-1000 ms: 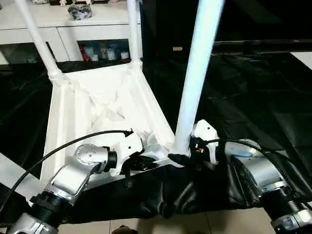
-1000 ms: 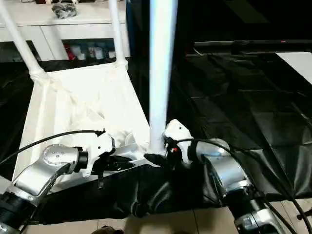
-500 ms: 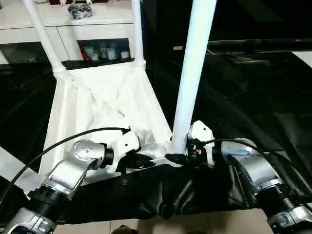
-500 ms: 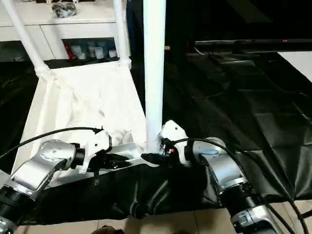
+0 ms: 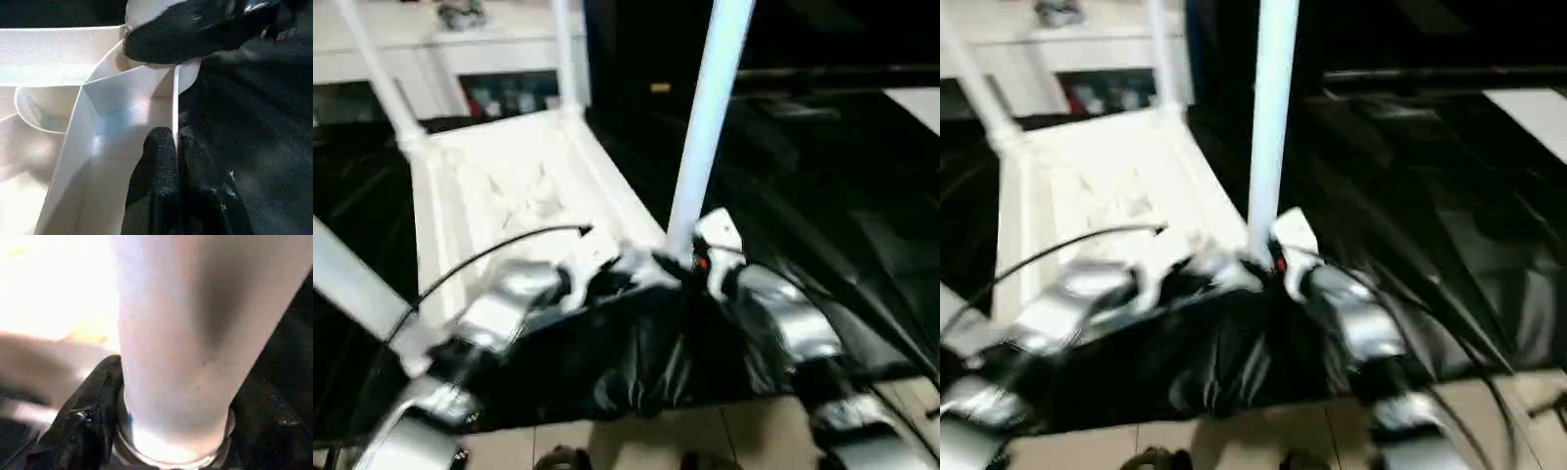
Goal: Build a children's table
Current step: Rotate leg to tighten
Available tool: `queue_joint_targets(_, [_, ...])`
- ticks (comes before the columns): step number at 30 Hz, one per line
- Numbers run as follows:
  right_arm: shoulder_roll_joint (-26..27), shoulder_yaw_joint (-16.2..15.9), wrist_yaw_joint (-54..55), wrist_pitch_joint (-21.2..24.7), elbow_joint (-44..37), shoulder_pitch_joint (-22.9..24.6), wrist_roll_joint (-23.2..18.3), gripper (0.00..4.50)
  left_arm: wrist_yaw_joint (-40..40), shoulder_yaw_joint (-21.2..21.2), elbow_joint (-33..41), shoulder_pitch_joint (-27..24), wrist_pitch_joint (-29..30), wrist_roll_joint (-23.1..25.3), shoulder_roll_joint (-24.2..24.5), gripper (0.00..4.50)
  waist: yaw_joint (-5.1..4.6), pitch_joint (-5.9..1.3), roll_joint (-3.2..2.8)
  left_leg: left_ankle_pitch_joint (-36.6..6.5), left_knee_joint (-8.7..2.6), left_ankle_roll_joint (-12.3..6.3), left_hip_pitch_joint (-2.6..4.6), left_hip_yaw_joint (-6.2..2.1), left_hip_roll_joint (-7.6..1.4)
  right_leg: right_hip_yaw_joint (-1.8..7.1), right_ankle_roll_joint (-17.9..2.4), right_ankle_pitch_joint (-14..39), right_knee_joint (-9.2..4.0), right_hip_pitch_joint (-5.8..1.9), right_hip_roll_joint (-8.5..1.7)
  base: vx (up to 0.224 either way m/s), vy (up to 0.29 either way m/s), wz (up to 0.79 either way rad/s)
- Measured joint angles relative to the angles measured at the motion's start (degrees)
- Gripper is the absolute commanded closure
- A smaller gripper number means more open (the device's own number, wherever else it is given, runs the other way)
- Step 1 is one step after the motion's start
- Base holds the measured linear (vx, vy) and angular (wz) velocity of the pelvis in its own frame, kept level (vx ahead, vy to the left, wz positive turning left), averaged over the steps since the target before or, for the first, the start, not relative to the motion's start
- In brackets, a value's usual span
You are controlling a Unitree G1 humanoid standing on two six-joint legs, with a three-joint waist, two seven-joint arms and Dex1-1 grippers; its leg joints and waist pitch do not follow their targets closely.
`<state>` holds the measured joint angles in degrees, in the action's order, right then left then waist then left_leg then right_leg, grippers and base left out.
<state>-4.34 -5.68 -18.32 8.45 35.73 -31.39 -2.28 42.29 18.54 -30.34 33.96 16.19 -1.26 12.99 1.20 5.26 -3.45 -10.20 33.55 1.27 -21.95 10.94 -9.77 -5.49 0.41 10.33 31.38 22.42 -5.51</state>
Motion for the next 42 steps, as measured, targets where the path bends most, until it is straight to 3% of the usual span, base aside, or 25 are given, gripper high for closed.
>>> queue_joint_targets(1, [1.71,1.0,3.44,-0.29,1.59,-0.94,0.26,1.8,-1.49,-0.06,-0.7,0.37,-0.09,0.71,-0.91,4.5,-0.32,0.24,-0.49,-0.01,-0.4,0.0,-0.02,-0.37,-0.1,-0.66,-0.07,0.05,-0.47,-0.85,0.04,-0.053,0.045,-0.08])
queue_joint_targets(2, [2.58,1.71,4.9,-0.73,2.38,-1.37,0.23,1.8,-1.94,0.0,-1.01,0.54,-0.33,1.18,-1.29,4.5,0.16,0.56,-0.61,0.0,-0.83,0.01,-0.14,-0.17,-0.08,-0.84,-1.1,1.58,1.28,-0.86,0.11,-0.084,0.023,0.02])
queue_joint_targets(3, [2.85,2.49,5.81,-1.37,2.75,-1.12,0.23,1.8,-2.66,0.13,-1.64,1.15,-0.46,1.64,-1.89,4.5,0.77,0.51,-0.12,0.01,-1.17,0.01,-0.02,1.05,-0.2,-0.16,-2.45,3.95,5.54,-0.73,-0.02,-0.006,-0.06,0.2])
queue_joint_targets(4, [3.21,3.04,6.5,-1.87,3.34,-1.62,0.24,1.8,-3.16,0.24,-2.04,1.51,-0.95,2.23,-2.19,4.5,1.57,-0.2,2.71,0.06,-1.76,0.06,0.53,3.61,0.28,2.49,-1.17,5.72,7.62,-1.07,-0.32,-0.006,-0.06,0.2])
queue_joint_targets(5, [3.31,3.04,6.72,-2.05,3.86,-2.27,0.24,1.8,-3.16,-0.07,-2.09,1.55,-1.44,2.45,-2.22,4.5,2.06,-0.19,2.98,-0.19,-1.71,0.47,0.37,3.67,0.37,3.29,0.55,5.26,7.75,-0.43,-0.25,0.081,-0.12,0.05])
queue_joint_targets(6, [3.35,3.04,6.71,-2.39,4.03,-2.27,0.25,1.24,-3.05,-0.15,-2.1,1.41,-1.69,2.44,-2.22,4.5,2.54,-0.25,2.52,-0.55,0.0,-0.11,0.01,1.14,0.81,2.96,0.51,5.26,7.48,-0.55,-0.43,0.081,-0.059,-0.34])
queue_joint_targets(7, [3.36,3.04,6.7,-2.89,4.19,-2.32,0.38,1.24,-2.65,-0.16,-2.11,1.31,-2.07,2.39,-2.23,4.5,3.4,-0.37,1.71,-0.65,0.98,-0.27,0.09,-2.33,1.04,2.02,0.39,5.16,7.46,-0.46,-0.36,0.081,-0.059,-0.34])
queue_joint_targets(8, [3.37,3.06,6.65,-3.58,4.19,-2.42,0.38,1.24,-2.28,-0.17,-2.08,1.42,-2.7,2.36,-2.06,4.5,3.45,-0.87,0.37,0.58,0.81,1.95,-0.15,-2.89,0.45,1.14,0.24,4.73,7.22,-0.41,-0.18,0.089,0.026,-0.26])
queue_joint_targets(10, [3.37,3.05,5.43,-4.6,4.61,-2.78,0.35,0.91,-1.43,-0.34,-2.08,1.43,-4.03,2.41,-1.5,4.5,2.37,-0.9,0.38,0.65,0.22,2.05,-0.29,-2.6,0.2,1.67,-0.51,3.23,6.06,-0.27,0.51,0.0,0.0,0.0])
queue_joint_targets(13, [3.21,3.05,2.96,-5.57,4.92,-2.82,0.29,0.64,-0.07,-0.71,-2.34,1.27,-6.02,2.49,-0.48,4.5,1.92,-0.9,0.38,0.65,-0.14,2.04,-0.28,-2.03,-0.07,1.66,-0.78,2.98,5.57,-0.28,0.56,0.0,0.0,0.0])
queue_joint_targets(19, [-3.8,-0.95,-11.43,-5.62,0.47,-0.76,-0.33,0.21,6.55,-1.29,1.0,-1.74,-8.39,0.92,2.5,4.5,2.14,-0.89,0.38,0.68,-0.51,1.99,-0.26,-1.46,-0.31,1.65,-0.75,3.0,5.23,-0.26,0.53,0.0,0.0,0.0])
queue_joint_targets(23, [-8.49,-3.02,-21.46,-6.46,-2.89,0.52,-0.62,0.21,11.99,-1.28,4.01,-3.75,-8.76,-0.72,4.99,4.5,2.49,-0.9,0.37,1.03,-0.48,1.41,-0.38,-1.14,-0.41,1.64,-0.75,3.0,5.0,-0.25,0.46,0.0,0.0,0.0])
queue_joint_targets(31, [-17.36,-6.16,-42.94,-4.0,-11.01,3.41,-6.32,0.21,19.99,-1.42,7.73,-6.85,-9.19,-3.24,9.33,4.5,2.51,-0.93,0.44,0.65,0.21,0.75,-0.75,-1.01,-0.4,1.63,-0.76,2.99,4.87,-0.29,0.34,0.0,0.0,0.0])
queue_joint_targets(36, [-19.35,-7.54,-49.34,-2.42,-11.08,3.4,-6.8,0.21,24.17,-1.75,9.43,-8.4,-9.18,-4.11,11.65,4.5,2.52,-0.98,0.55,0.56,0.56,0.59,-0.95,-1.01,-0.4,1.63,-0.79,2.96,4.92,-0.27,0.29,0.0,0.0,0.0])
queue_joint_targets(37, [-19.39,-7.81,-49.9,-2.16,-11.08,3.39,-6.82,0.46,24.78,-1.81,9.51,-8.52,-9.18,-4.19,11.85,4.5,2.52,-0.98,0.56,0.53,0.65,0.54,-0.98,-1.01,-0.4,1.63,-0.8,2.96,4.94,-0.27,0.28,0.0,0.0,0.0])
queue_joint_targets(42, [-19.54,-8.41,-50.54,-1.24,-10.84,2.47,-6.67,0.73,25.74,-1.81,9.58,-8.64,-9.14,-4.59,12.33,4.5,2.5,-0.95,0.68,0.47,0.92,0.45,-1.02,-0.99,-0.39,1.67,-0.8,2.96,5.15,-0.25,0.23,0.0,0.0,0.0])
